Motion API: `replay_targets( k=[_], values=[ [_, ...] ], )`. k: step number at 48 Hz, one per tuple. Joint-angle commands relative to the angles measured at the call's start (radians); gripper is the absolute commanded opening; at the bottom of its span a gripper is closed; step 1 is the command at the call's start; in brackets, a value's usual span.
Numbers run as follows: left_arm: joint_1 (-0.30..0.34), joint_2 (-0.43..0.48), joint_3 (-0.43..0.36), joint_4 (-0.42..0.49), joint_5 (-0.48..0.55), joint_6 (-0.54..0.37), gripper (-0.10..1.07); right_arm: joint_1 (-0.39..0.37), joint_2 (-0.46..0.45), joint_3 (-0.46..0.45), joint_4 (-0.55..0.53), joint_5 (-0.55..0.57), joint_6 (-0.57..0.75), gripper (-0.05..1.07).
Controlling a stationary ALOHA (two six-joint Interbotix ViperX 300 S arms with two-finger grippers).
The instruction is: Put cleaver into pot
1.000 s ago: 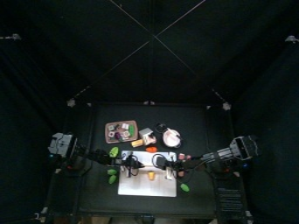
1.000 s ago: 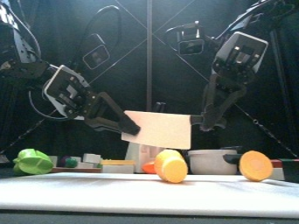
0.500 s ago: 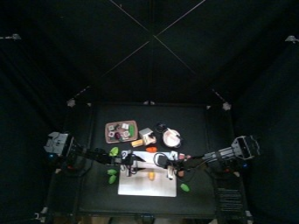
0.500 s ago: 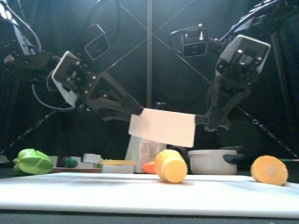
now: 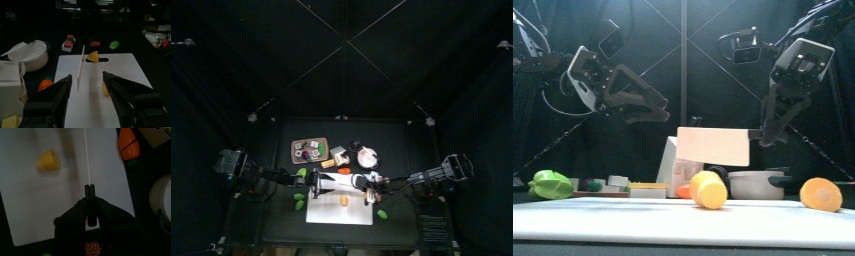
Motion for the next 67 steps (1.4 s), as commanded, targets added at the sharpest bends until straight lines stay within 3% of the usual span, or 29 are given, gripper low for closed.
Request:
replay_targets(
  k=[1,12,21,29,41,58,67],
  values=[
    [0.005,-0.018,-0.009,0.003,-0.011,0.002,0.87,-0.005,-0.046,-0.008,0.008,0.023,0.003,0.40],
    [0.011,-0.018,-0.008,0.002,-0.011,0.002,0.87,-0.029,-0.132,-0.061,0.043,0.224,0.002,0.40],
    [0.015,-0.017,-0.008,0.002,-0.011,0.002,0.87,-0.121,-0.183,-0.075,0.046,0.351,0.006,0.40],
    [0.017,-0.015,-0.008,0.002,-0.011,0.002,0.87,-0.247,-0.170,-0.067,0.052,0.357,0.005,0.40],
    [0.017,-0.015,0.002,0.002,-0.011,0.002,0.87,-0.354,-0.167,-0.008,0.083,0.365,-0.005,0.40],
    [0.025,-0.011,0.003,0.002,-0.011,0.000,0.87,-0.394,-0.155,0.038,0.109,0.250,-0.008,0.42],
    [0.025,-0.009,0.003,0.002,-0.009,0.002,0.87,-0.402,-0.135,0.044,0.112,0.245,-0.008,0.43]
  ],
)
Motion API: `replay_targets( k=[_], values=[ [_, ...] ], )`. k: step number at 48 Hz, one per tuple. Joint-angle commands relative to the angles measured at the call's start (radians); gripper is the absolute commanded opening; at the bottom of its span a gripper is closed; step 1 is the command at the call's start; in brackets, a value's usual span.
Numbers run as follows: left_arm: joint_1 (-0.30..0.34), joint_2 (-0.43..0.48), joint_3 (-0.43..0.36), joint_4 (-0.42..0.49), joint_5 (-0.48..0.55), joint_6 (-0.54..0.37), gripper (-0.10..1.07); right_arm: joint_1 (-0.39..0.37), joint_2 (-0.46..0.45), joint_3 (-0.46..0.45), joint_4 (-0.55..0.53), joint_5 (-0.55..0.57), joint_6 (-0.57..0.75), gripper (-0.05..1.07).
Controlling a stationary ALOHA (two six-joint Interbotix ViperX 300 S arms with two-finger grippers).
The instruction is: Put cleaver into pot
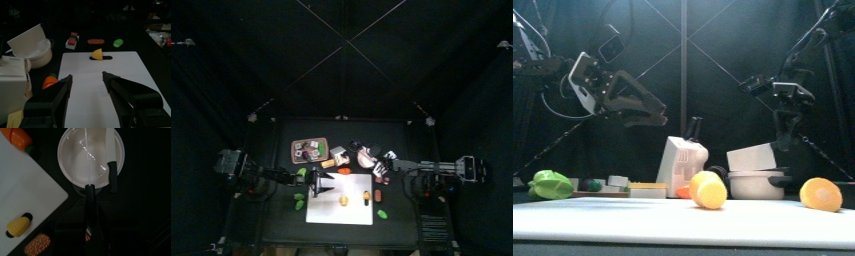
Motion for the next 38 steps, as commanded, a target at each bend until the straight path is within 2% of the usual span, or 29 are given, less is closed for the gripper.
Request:
replay_targets(
  k=[1,8,15,23,29,38],
  values=[
    [0.003,-0.009,-0.009,0.002,-0.009,0.002,0.87,-0.006,0.002,-0.011,0.000,-0.008,-0.002,0.43],
    [0.002,-0.009,-0.009,0.008,-0.009,0.002,0.87,-0.006,0.017,-0.011,-0.003,-0.011,-0.002,0.48],
    [0.003,-0.009,-0.009,0.009,-0.009,0.002,0.87,-0.006,0.023,-0.012,-0.005,-0.011,0.000,0.62],
    [0.003,-0.009,-0.009,0.009,-0.009,0.002,0.87,-0.006,0.023,-0.014,-0.006,-0.011,0.006,0.73],
    [0.003,-0.009,-0.009,0.009,-0.011,0.002,0.87,-0.006,0.020,-0.014,-0.006,-0.011,0.006,0.78],
    [0.003,-0.009,-0.011,0.009,-0.011,0.002,0.87,-0.006,0.018,-0.017,-0.008,-0.011,0.008,0.78]
  ],
)
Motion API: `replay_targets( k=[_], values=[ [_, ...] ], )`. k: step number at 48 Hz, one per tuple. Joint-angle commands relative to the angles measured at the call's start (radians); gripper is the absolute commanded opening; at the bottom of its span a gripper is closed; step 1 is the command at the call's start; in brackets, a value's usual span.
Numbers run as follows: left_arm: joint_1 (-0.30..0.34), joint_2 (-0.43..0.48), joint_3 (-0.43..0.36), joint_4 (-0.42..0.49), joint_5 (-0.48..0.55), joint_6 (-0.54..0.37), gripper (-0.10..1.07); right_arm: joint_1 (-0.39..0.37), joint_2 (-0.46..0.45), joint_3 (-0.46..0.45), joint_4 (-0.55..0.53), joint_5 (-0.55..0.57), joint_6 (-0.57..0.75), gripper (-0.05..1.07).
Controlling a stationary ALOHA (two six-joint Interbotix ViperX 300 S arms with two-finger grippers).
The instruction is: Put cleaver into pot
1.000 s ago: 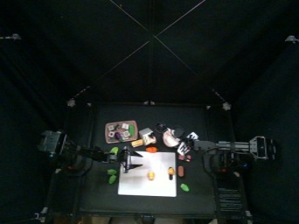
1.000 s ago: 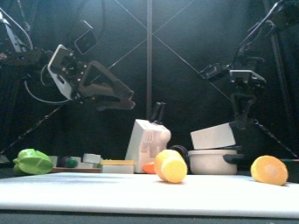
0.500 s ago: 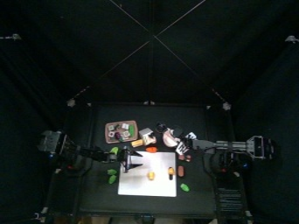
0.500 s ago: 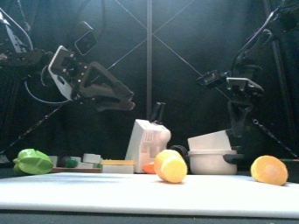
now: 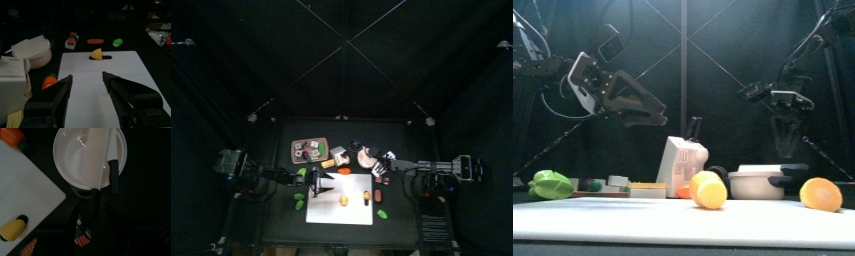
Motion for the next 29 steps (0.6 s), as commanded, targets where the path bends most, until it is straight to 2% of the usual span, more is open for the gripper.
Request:
replay_targets(
  k=[1,29],
  values=[
    [0.003,-0.009,-0.011,0.002,-0.009,0.002,0.87,-0.005,-0.015,-0.017,-0.003,-0.003,0.003,0.78],
    [0.003,-0.009,-0.009,0.000,-0.011,0.002,0.87,0.009,-0.035,-0.037,-0.008,-0.008,0.000,0.78]
  ],
)
